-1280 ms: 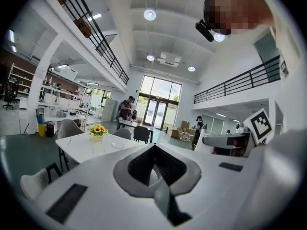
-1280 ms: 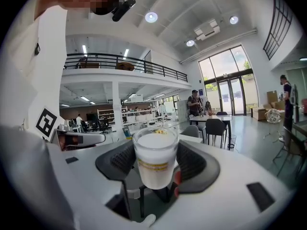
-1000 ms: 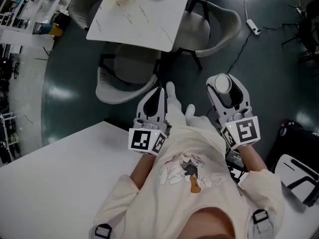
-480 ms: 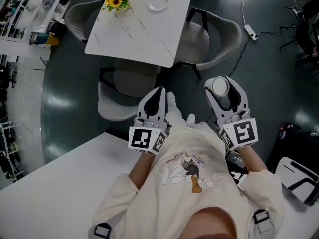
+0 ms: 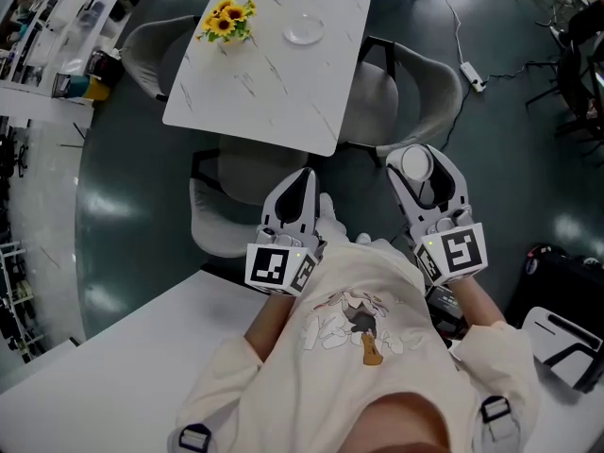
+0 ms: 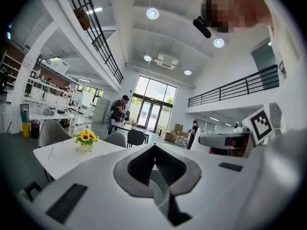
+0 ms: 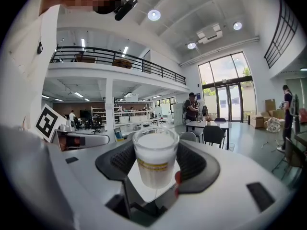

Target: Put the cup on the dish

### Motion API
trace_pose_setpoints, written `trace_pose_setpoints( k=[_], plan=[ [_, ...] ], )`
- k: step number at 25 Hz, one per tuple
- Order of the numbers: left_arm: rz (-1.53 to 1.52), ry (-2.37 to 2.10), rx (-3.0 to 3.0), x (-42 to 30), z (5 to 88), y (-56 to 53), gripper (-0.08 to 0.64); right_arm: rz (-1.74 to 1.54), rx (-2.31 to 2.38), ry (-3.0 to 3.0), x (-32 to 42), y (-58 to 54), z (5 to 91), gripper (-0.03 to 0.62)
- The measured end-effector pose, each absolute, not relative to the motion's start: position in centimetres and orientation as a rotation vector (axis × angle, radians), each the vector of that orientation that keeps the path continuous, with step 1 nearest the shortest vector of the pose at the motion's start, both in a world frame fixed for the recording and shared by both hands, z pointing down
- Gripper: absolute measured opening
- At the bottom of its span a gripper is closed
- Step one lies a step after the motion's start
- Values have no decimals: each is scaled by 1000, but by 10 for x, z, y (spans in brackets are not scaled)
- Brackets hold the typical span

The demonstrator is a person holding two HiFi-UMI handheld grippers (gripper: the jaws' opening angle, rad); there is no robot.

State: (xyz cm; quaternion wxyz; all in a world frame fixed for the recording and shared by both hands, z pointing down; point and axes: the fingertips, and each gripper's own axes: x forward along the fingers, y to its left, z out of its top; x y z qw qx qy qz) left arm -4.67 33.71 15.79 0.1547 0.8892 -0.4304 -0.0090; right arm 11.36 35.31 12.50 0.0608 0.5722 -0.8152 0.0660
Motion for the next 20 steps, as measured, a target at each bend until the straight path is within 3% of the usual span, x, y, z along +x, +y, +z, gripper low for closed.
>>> trace_pose_setpoints(
  k=[20],
  plan=[
    [-41,-1181,2514,-109,187,247,5,177,1747,-2422,50,257,131,261]
  ],
)
